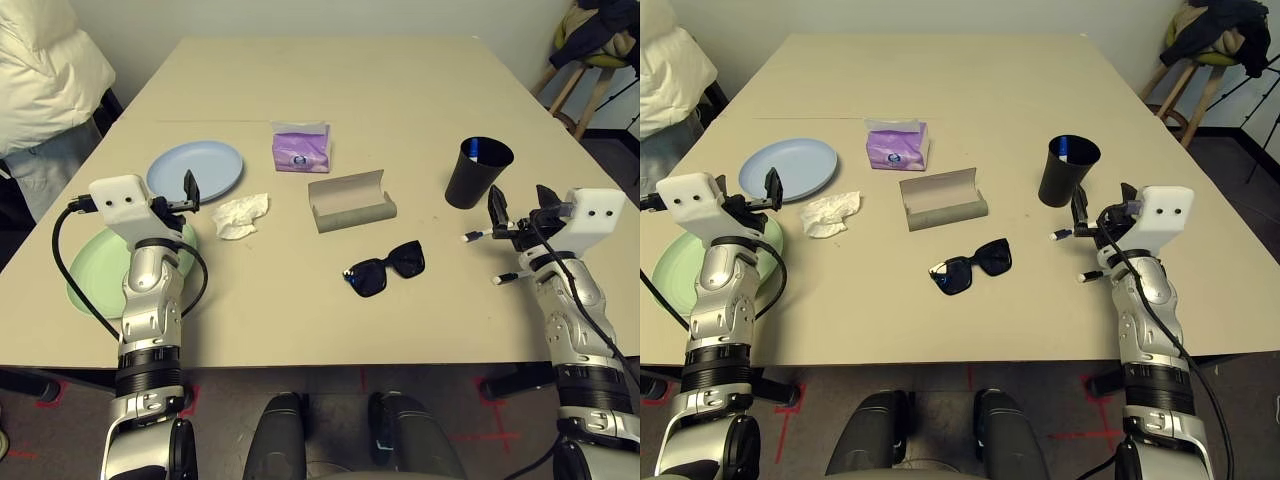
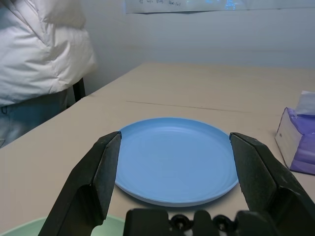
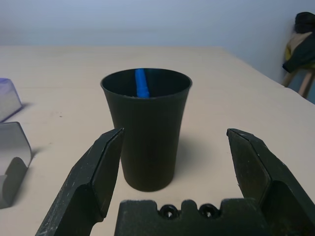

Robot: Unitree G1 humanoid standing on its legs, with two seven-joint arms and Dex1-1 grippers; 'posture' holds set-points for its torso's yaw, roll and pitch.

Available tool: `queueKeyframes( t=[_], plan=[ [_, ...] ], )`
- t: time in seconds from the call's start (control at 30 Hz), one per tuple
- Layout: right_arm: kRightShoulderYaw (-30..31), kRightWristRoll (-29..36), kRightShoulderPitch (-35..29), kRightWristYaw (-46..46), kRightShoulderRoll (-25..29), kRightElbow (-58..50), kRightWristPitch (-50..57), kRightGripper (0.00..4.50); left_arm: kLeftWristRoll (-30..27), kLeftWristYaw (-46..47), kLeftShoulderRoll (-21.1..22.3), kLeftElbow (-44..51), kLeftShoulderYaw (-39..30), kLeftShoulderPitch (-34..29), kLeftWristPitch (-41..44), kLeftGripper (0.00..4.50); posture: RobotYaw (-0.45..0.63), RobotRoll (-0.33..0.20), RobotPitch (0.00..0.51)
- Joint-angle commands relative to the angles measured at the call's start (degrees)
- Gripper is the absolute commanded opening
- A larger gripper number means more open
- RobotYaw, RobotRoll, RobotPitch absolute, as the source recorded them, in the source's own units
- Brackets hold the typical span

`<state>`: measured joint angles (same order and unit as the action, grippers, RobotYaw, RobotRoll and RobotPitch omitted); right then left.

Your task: Organize and tidy the items on the table.

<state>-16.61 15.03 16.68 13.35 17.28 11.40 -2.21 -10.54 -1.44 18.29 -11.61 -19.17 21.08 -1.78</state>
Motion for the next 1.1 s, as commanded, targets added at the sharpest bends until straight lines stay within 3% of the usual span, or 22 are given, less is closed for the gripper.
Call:
queueKeyframes(
  t=[0.03,0.53,0.8,1.1],
  plan=[
    [-0.3,-0.2,0.0,0.4,0.4,1.6,-1.0,4.5,0.2,-0.3,0.2,0.5,0.0,-0.8,0.7,4.45,0.13,0.0,0.091],
    [-0.2,0.0,1.9,2.9,1.1,5.9,-3.1,4.5,-0.6,-1.4,-0.3,1.1,0.7,-0.7,1.3,4.45,0.13,0.0,0.083],
    [-0.6,2.6,2.6,11.0,4.2,8.7,-4.9,4.5,-1.4,-6.1,-0.3,2.0,2.7,-1.1,3.0,4.45,0.13,0.0,0.077],
    [2.3,7.7,0.6,26.8,6.7,1.5,-4.4,4.5,-4.7,-12.2,2.3,2.1,2.2,-0.3,6.5,4.45,0.13,0.0,0.04]
  ],
)
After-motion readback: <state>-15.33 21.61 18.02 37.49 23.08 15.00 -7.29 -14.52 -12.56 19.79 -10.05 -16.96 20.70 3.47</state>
